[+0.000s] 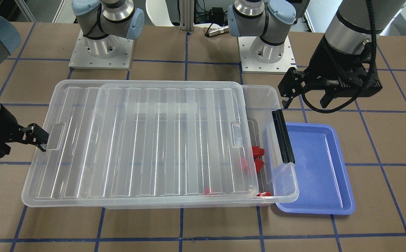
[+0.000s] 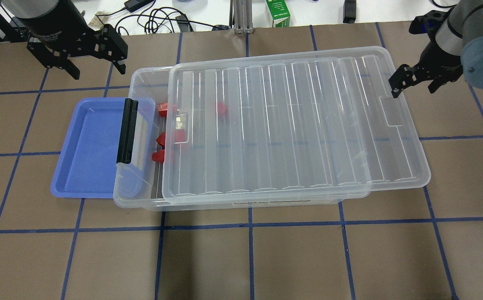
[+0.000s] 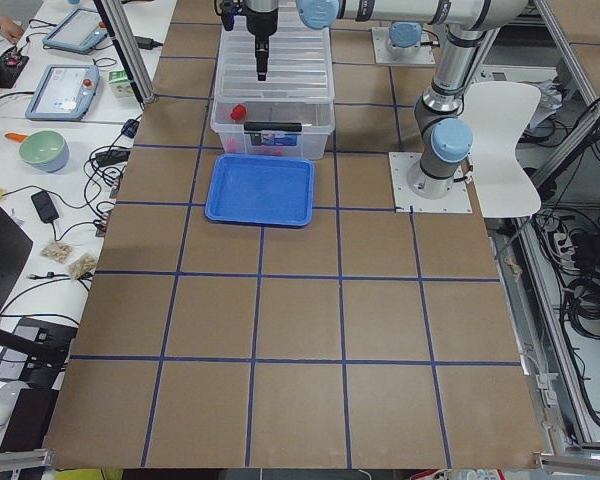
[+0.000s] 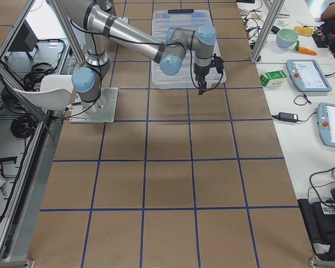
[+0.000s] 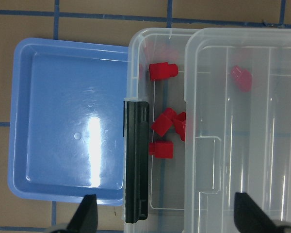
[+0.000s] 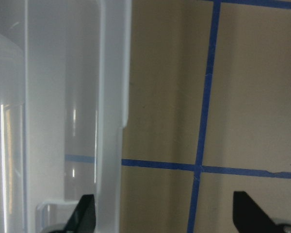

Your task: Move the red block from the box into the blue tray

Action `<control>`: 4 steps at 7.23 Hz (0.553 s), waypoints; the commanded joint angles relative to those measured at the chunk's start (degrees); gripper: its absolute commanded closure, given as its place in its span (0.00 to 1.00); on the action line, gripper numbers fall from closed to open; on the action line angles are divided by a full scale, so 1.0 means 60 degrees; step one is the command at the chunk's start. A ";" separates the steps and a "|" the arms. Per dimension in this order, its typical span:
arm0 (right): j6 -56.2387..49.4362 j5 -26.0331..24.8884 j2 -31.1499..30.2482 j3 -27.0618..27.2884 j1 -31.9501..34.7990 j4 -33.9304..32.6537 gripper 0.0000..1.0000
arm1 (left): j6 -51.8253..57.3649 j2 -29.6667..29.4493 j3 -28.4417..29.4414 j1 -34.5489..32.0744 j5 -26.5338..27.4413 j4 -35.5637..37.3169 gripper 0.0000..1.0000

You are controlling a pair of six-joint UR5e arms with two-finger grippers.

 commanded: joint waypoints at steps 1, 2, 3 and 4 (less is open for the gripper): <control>-0.0334 -0.0016 0.0006 -0.0021 -0.0618 0.0003 0.00 | 0.0000 -0.0008 -0.0001 0.0000 -0.0014 0.0000 0.00; -0.0334 -0.0031 -0.0037 -0.0021 -0.0896 0.0003 0.00 | 0.0000 -0.0008 -0.0001 0.0000 -0.0014 0.0000 0.00; -0.0334 -0.0016 -0.0038 -0.0021 -0.1101 0.0003 0.00 | 0.0000 -0.0008 -0.0001 0.0000 -0.0014 0.0000 0.00; -0.0334 -0.0016 -0.0038 -0.0021 -0.1176 -0.0011 0.00 | 0.0000 -0.0022 -0.0001 0.0000 -0.0014 0.0000 0.00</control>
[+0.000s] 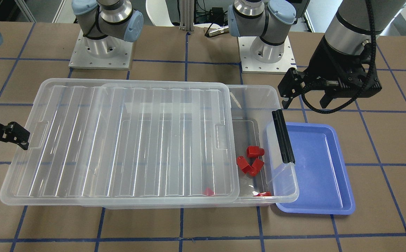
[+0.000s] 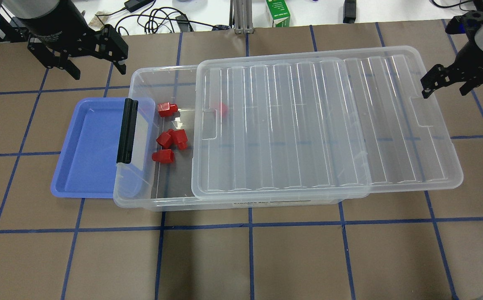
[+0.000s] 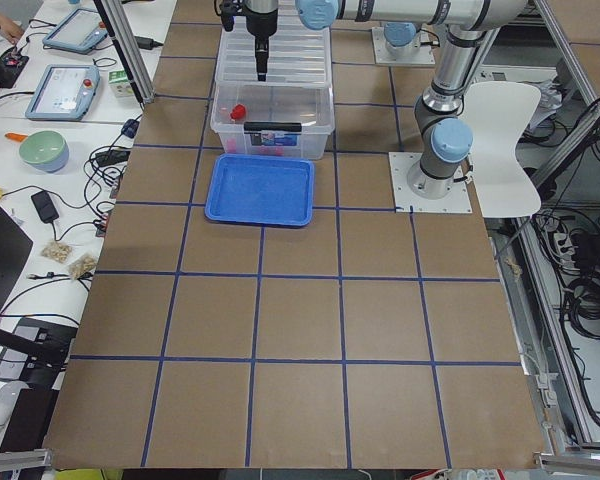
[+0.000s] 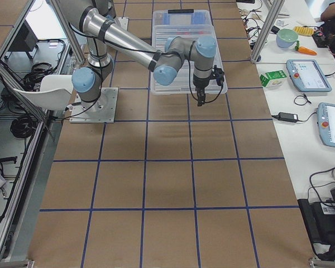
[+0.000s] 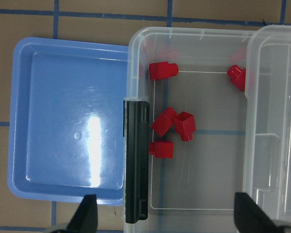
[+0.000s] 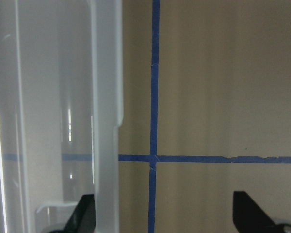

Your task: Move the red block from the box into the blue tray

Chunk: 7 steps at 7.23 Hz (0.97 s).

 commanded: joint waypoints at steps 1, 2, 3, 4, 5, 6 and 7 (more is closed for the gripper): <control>-0.0007 0.0004 0.0008 -0.0001 -0.0384 0.0032 0.00 | -0.0015 -0.0010 0.0000 0.0000 0.0014 0.0000 0.00; -0.0108 0.0018 0.0008 -0.0015 -0.0618 0.0047 0.00 | -0.0015 -0.0024 0.0000 0.0000 0.0014 0.0000 0.00; -0.0109 0.0018 0.0008 -0.0015 -0.0635 0.0047 0.00 | -0.0058 -0.0024 0.0000 -0.0014 0.0014 0.0000 0.00; -0.0095 0.0018 -0.0021 -0.0001 -0.0635 0.0047 0.00 | -0.0073 -0.0024 0.0014 -0.0014 0.0014 0.0000 0.00; -0.0080 0.0033 -0.0036 -0.0001 -0.0635 0.0062 0.00 | -0.0088 -0.0024 0.0015 -0.0014 0.0014 0.0000 0.00; -0.0036 0.0062 -0.0065 0.0014 -0.0621 0.0062 0.00 | -0.0102 -0.0024 0.0015 -0.0014 0.0014 0.0000 0.00; -0.0007 0.0120 -0.0123 -0.0015 -0.0519 0.0076 0.00 | -0.0146 -0.0039 0.0015 -0.0014 0.0014 0.0014 0.00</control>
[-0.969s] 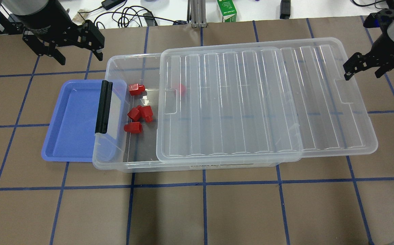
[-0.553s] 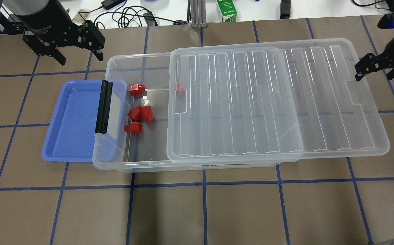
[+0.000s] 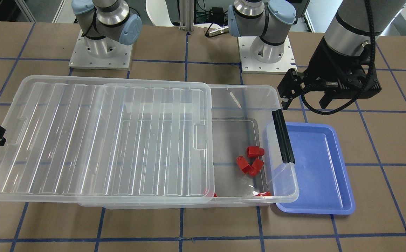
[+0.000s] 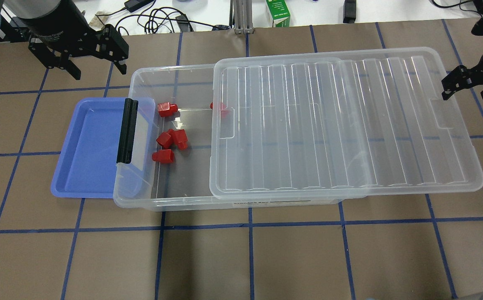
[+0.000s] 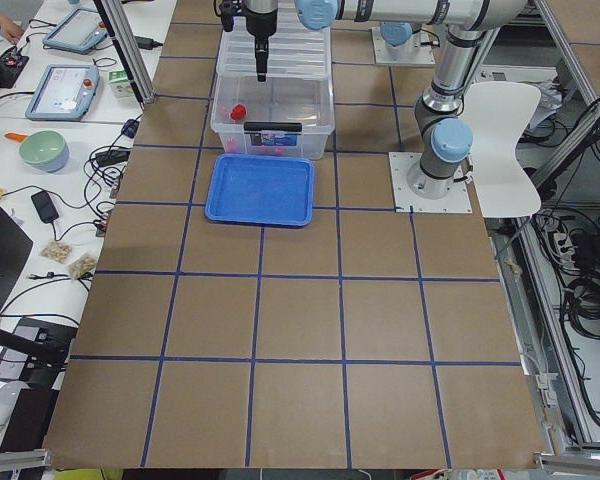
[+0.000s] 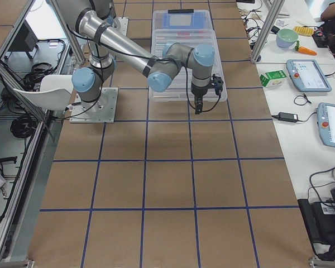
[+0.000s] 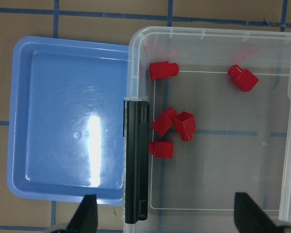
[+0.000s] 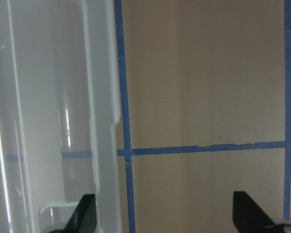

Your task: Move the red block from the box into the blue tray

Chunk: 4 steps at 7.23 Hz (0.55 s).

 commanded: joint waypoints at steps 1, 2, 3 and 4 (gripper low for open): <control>0.0038 0.0085 -0.0086 -0.0219 0.0285 0.0085 0.00 | -0.0055 -0.0010 -0.0013 -0.0015 0.0000 -0.0003 0.00; 0.0053 0.0041 -0.0115 -0.0555 0.0475 0.0202 0.00 | -0.0258 -0.0068 -0.0028 -0.0189 0.0014 -0.0018 0.00; 0.0082 0.0026 -0.0333 -0.1066 0.0579 0.1175 0.00 | -0.0985 -0.0098 -0.0216 -0.0626 0.0014 0.0055 0.00; 0.0097 0.0070 -0.0697 -0.1622 0.0609 0.2229 0.00 | -0.1631 -0.0185 -0.0537 -0.0920 0.0029 0.0780 0.00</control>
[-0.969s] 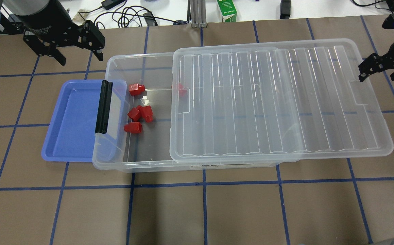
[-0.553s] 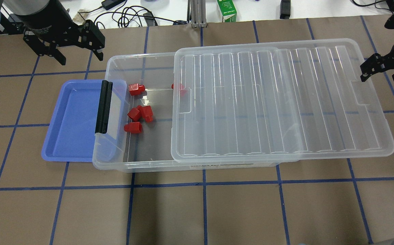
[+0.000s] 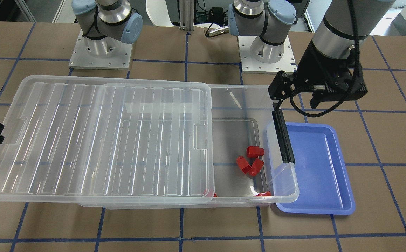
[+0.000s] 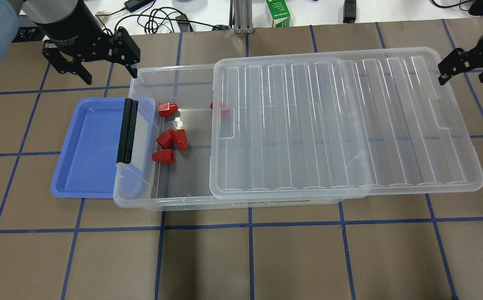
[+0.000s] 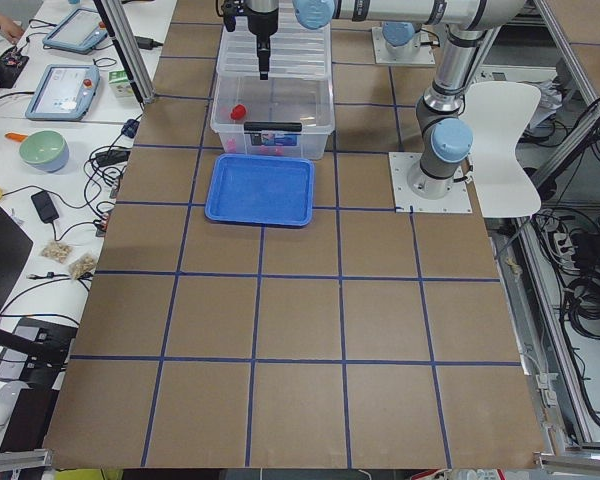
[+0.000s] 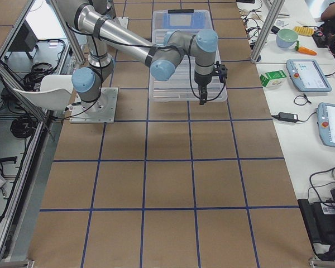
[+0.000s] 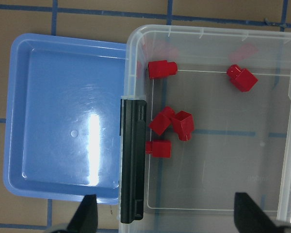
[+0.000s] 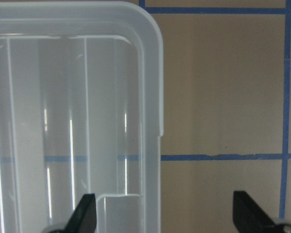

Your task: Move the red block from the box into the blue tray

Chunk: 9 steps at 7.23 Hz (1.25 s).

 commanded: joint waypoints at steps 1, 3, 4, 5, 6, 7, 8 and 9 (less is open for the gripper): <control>0.0052 -0.0004 -0.0637 -0.0994 0.0263 0.1872 0.00 | -0.0963 -0.0216 -0.1065 -0.0565 0.0100 0.1509 0.00; 0.0212 -0.0121 -0.1180 -0.1915 0.0499 0.3526 0.00 | -0.2011 -0.0408 -0.3405 -0.0654 0.0379 0.4944 0.00; 0.0330 -0.0121 -0.1255 -0.2021 0.0529 0.3824 0.00 | -0.2281 -0.0423 -0.4011 -0.0670 0.0365 0.5526 0.00; 0.0346 -0.0121 -0.1328 -0.2023 0.0514 0.3856 0.00 | -0.2965 -0.0524 -0.4148 -0.0684 0.0336 0.5561 0.00; 0.0636 0.0038 -0.1416 -0.1979 0.0601 0.3886 0.00 | -0.3566 -0.0656 -0.4135 -0.0786 0.0335 0.5576 0.00; 0.1552 0.0011 -0.1388 -0.1935 0.1356 0.3828 0.00 | -0.3645 -0.0773 -0.4120 -0.1062 0.0364 0.5605 0.00; 0.2301 -0.0077 -0.1358 -0.1920 0.2335 0.3740 0.00 | -0.3762 -0.0861 -0.4120 -0.1167 0.0365 0.5765 0.00; 0.3034 -0.0077 -0.1184 -0.1934 0.3114 0.3696 0.00 | -0.3806 -0.1022 -0.4134 -0.1168 0.0350 0.5839 0.00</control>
